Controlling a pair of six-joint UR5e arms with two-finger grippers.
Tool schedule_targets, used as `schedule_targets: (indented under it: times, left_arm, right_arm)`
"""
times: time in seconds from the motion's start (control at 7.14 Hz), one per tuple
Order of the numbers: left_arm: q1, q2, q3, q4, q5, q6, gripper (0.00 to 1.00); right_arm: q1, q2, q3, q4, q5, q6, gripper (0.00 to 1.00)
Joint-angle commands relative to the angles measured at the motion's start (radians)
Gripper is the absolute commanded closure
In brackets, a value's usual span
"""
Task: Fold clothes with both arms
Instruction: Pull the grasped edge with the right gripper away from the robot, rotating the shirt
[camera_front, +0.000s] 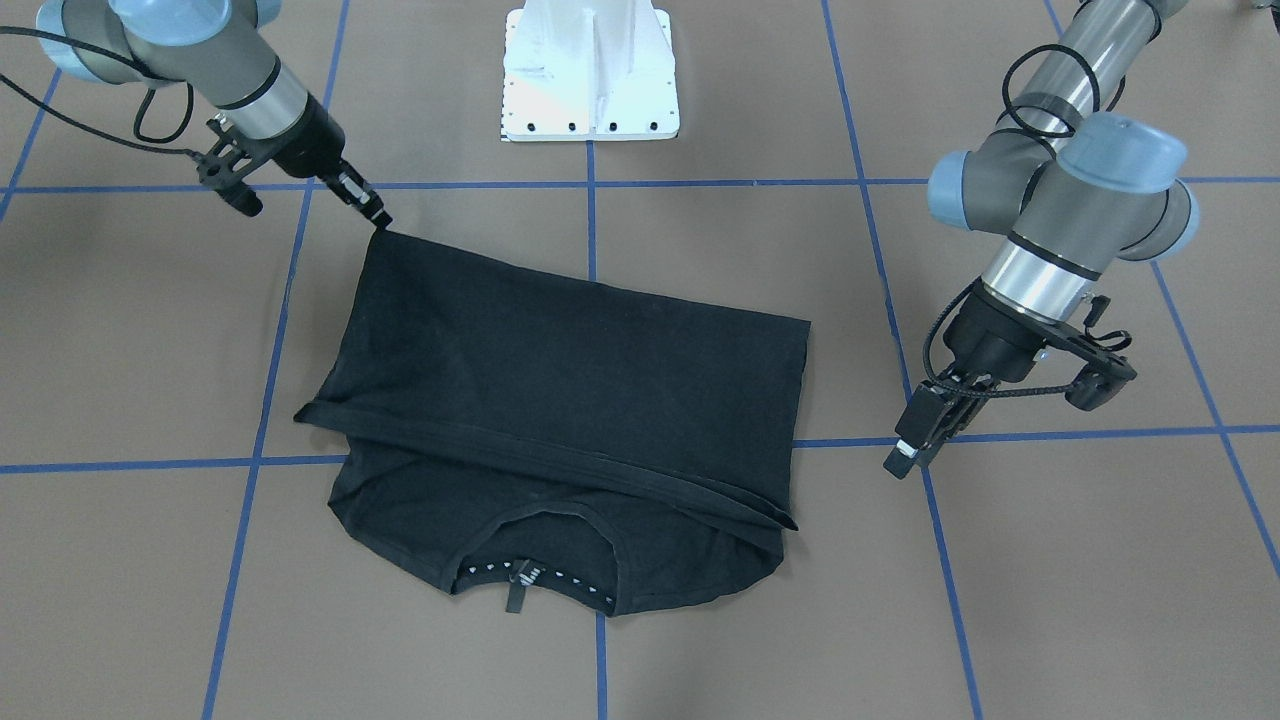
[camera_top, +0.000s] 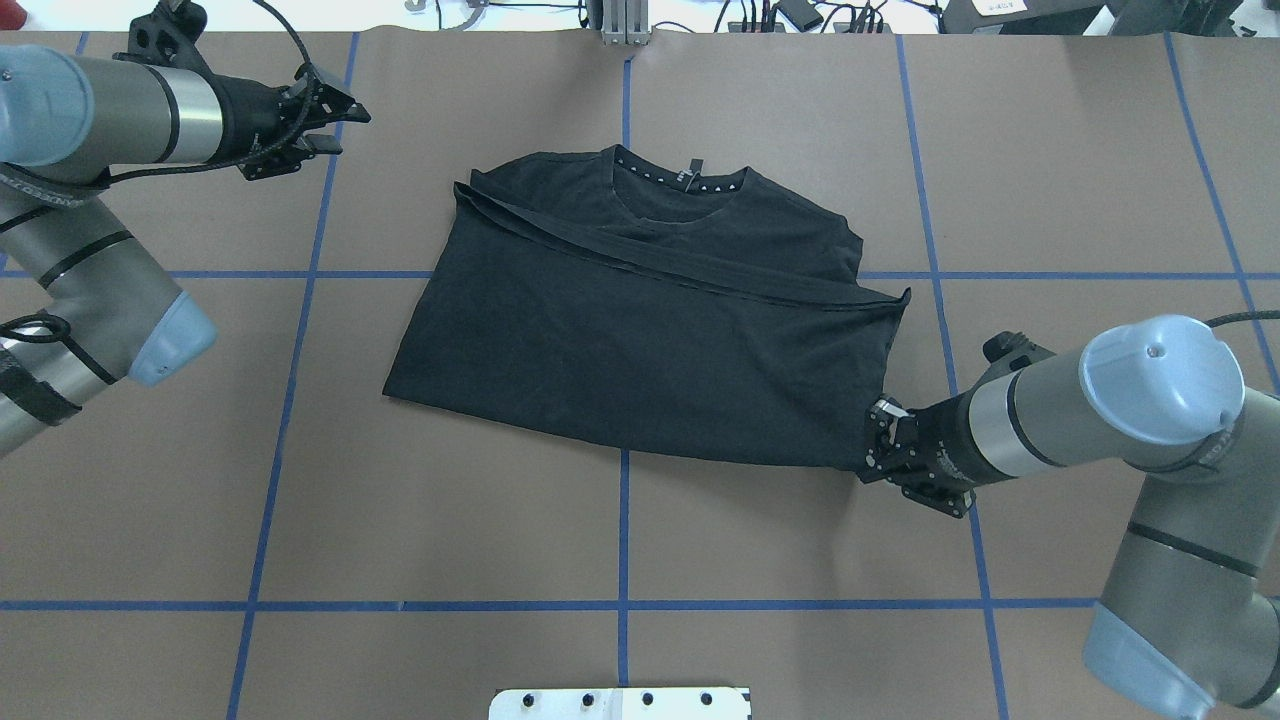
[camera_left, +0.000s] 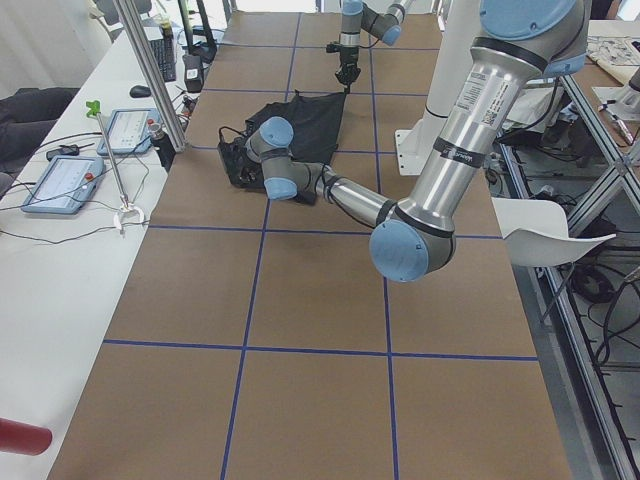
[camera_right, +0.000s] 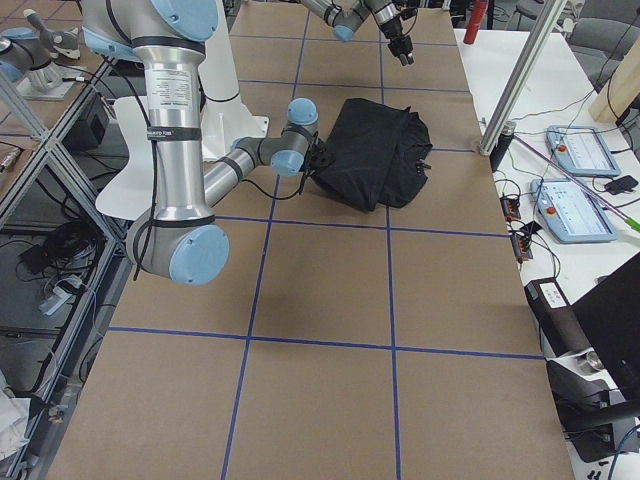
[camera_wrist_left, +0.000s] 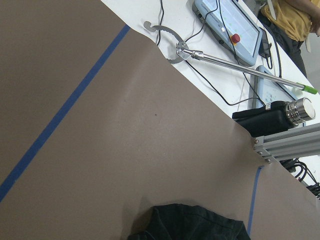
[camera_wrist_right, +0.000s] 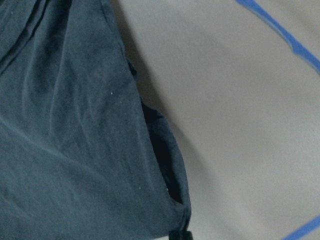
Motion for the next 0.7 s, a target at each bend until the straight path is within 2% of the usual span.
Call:
schedule_targets:
  times: [0.0,0.28,0.42,0.56]
  left_arm:
    - [0.003,0.032,-0.095,0.033,-0.068,-0.009,0.42]
    - [0.011,0.1,-0.191,0.033,-0.111,-0.014,0.39]
    - [0.021,0.115,-0.211,0.033,-0.111,-0.014,0.37]
    - [0.041,0.126,-0.211,0.047,-0.104,-0.014,0.36]
  right_arm:
    - [-0.152,-0.006,0.074,0.001,0.055,0.093,1.0]
    - [-0.26,0.001,0.105,0.001,0.075,0.122,1.0]
    - [-0.294,0.001,0.105,0.003,0.077,0.122,0.45]
    - [-0.288,0.004,0.102,0.003,0.075,0.122,0.0]
